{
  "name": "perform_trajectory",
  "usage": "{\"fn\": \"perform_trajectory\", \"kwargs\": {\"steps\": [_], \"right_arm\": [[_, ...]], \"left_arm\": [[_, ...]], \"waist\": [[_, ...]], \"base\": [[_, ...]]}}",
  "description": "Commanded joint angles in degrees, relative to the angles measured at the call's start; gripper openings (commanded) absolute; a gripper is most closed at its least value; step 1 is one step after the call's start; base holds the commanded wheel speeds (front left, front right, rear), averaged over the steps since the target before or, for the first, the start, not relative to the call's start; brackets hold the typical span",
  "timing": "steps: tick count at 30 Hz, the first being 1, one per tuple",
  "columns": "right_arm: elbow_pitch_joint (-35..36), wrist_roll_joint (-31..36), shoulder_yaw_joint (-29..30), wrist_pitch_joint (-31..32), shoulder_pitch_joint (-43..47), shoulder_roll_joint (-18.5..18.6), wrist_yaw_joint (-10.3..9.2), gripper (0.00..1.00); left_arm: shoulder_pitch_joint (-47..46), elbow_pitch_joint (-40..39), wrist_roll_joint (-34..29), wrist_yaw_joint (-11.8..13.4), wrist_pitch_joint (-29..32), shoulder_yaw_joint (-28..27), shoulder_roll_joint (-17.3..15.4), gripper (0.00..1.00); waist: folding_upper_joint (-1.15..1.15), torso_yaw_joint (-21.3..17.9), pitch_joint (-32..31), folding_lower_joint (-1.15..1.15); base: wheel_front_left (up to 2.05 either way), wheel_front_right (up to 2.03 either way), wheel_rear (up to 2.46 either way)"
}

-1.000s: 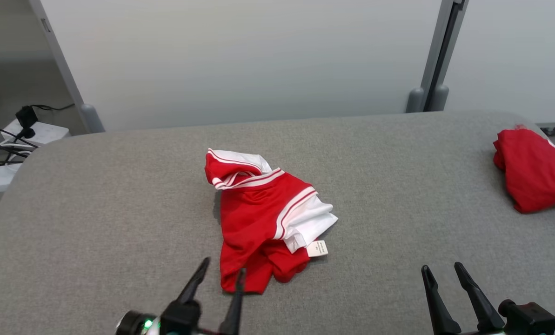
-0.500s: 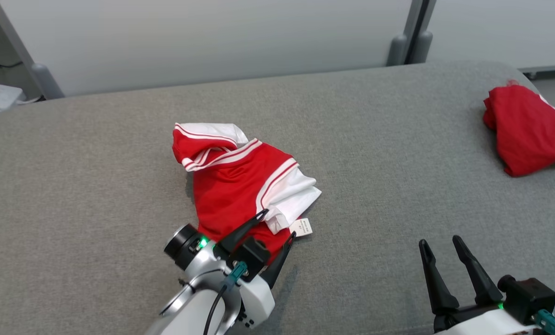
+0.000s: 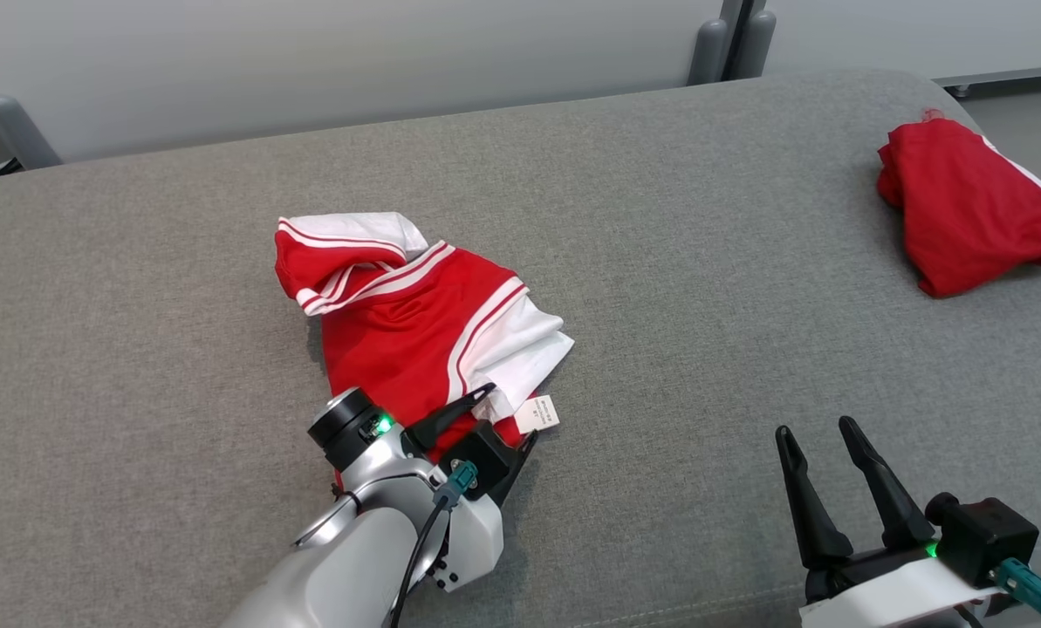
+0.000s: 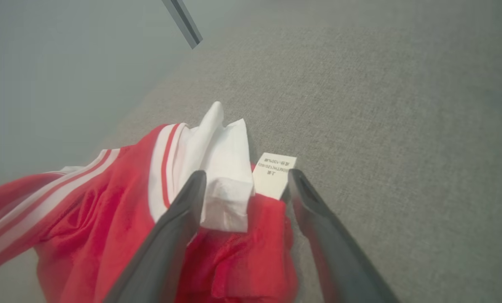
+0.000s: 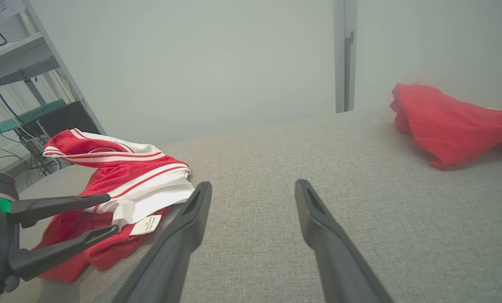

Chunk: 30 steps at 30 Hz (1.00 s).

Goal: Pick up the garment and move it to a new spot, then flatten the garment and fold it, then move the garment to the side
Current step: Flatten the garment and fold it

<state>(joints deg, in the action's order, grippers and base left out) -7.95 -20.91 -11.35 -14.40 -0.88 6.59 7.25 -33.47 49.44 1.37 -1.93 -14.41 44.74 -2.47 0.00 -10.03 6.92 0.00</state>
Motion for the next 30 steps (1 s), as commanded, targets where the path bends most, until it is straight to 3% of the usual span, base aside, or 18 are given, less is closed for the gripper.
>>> {"fn": "perform_trajectory", "kwargs": {"steps": [1,12,13,14,16,17,24,30], "right_arm": [[1.51,-0.31,-1.16,-0.60,-1.93,0.88,0.24,1.00],[1.40,-0.63,-2.44,-0.60,-3.03,0.96,0.24,1.00],[1.41,-0.67,-2.48,-0.60,-3.19,0.95,0.24,1.00],[1.44,-0.70,-2.52,-0.60,-3.36,0.97,0.24,1.00],[1.52,-0.76,-2.55,-0.60,-3.65,1.01,0.24,1.00],[1.55,-0.80,-2.54,-0.60,-3.77,1.05,0.24,1.00],[1.48,-1.05,-2.39,-0.60,-3.58,1.29,0.24,1.00],[-0.65,-3.23,-6.69,-0.60,-3.68,1.40,0.24,1.00]], "left_arm": [[-3.39,-0.17,0.88,0.80,-0.58,-1.02,-0.41,1.00],[-7.17,5.74,3.76,2.69,-0.58,3.23,-0.41,1.00],[-7.41,6.47,4.04,2.57,-0.58,3.66,-0.41,0.86],[-7.73,7.04,4.26,2.65,-0.58,4.06,-0.41,0.55],[-8.33,7.78,4.64,2.82,-0.58,4.83,-0.41,0.27],[-8.57,7.90,4.95,3.02,-0.58,5.05,-0.41,0.00],[-9.59,3.73,7.25,5.73,-0.59,4.52,-0.41,0.00],[-9.35,-5.52,11.17,9.54,-0.59,-2.62,-0.87,0.00]], "waist": [[0.00,-0.16,0.12,0.00],[0.00,-0.96,1.51,0.00],[0.00,-1.09,1.66,0.00],[0.00,-1.20,1.82,0.00],[0.00,-1.38,2.09,0.00],[0.00,-1.45,2.19,0.00],[0.00,-0.67,2.33,0.00],[0.00,1.59,2.07,0.00]], "base": [[0.00,0.00,0.00],[0.00,0.00,0.00],[0.00,0.00,0.00],[0.00,0.00,0.00],[0.00,0.00,0.00],[0.00,0.00,0.00],[0.00,0.00,0.00],[0.00,0.00,0.00]]}}
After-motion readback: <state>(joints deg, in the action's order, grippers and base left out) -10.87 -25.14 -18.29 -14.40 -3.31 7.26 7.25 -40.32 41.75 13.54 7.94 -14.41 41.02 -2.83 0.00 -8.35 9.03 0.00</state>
